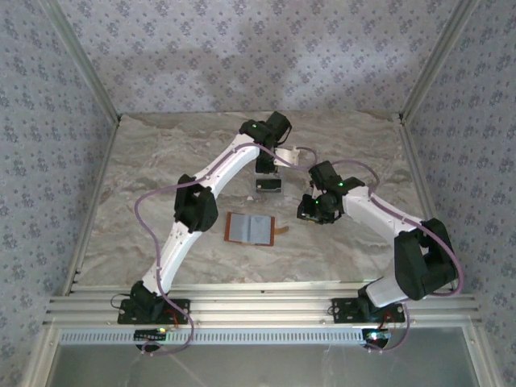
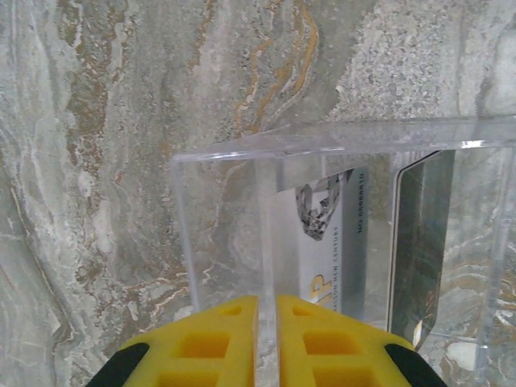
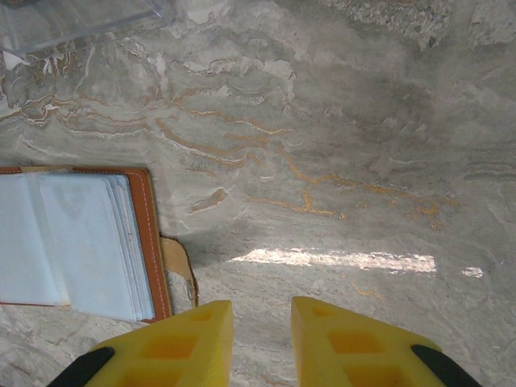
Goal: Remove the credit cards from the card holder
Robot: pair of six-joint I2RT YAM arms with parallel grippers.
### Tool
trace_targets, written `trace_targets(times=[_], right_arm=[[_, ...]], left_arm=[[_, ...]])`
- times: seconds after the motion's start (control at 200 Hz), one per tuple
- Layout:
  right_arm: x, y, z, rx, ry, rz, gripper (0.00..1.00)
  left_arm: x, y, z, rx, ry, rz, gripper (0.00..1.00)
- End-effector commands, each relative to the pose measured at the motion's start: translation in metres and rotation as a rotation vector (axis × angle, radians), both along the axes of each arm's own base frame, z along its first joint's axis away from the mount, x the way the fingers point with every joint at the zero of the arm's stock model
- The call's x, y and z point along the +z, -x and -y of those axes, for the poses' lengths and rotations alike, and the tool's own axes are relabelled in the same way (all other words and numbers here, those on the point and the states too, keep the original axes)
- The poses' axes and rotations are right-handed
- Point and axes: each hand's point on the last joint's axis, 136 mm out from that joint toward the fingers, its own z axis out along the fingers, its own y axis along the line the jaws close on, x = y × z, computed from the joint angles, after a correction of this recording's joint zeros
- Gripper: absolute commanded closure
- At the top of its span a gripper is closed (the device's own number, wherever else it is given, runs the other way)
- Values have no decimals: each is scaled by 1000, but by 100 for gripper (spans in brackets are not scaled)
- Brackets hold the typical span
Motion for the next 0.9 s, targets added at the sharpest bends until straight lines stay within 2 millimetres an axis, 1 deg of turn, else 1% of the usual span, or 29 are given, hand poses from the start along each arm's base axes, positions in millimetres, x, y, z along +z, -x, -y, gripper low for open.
trace_targets(times=[0.0, 0.1, 0.2, 0.27, 0.425, 0.61, 0.62, 0.64, 0.645, 0.775, 0.799, 0.814, 0.859, 0.894], right_arm=[[-3, 2, 3, 6, 5, -7, 73], [-2, 2, 2, 6, 4, -4, 73], [-1, 0, 2, 7, 2, 4, 73], [0, -2, 1, 4, -3, 8, 73], [3, -3, -3, 12, -14, 17, 73], [9, -5, -13, 36, -29, 29, 73], [9, -5, -13, 38, -29, 30, 73], [9, -5, -14, 42, -29, 30, 73], [9, -4, -15, 43, -30, 29, 73], [11, -4, -24, 66, -36, 29, 73], [11, -4, -26, 70, -38, 28, 73], [11, -3, -27, 73, -39, 28, 73], [11, -3, -31, 84, -41, 23, 73], [11, -3, -35, 92, -43, 23, 73]], left_arm=[[7, -3, 6, 2, 10, 28, 86], [9, -1, 5, 11, 13, 20, 86], [15, 1, 6, 27, 36, 11, 86], [23, 3, 8, 49, 74, 2, 86], [45, 5, 12, 160, 196, -34, 87], [58, 17, 9, 282, 297, -84, 87], [61, 17, 10, 286, 308, -82, 86], [59, 19, 8, 301, 314, -90, 87], [62, 19, 9, 302, 322, -87, 87], [70, 30, -2, 396, 413, -112, 86], [75, 32, -5, 416, 438, -111, 86], [72, 34, -8, 431, 440, -120, 86], [77, 36, -13, 468, 482, -117, 86], [73, 40, -19, 507, 499, -126, 86]])
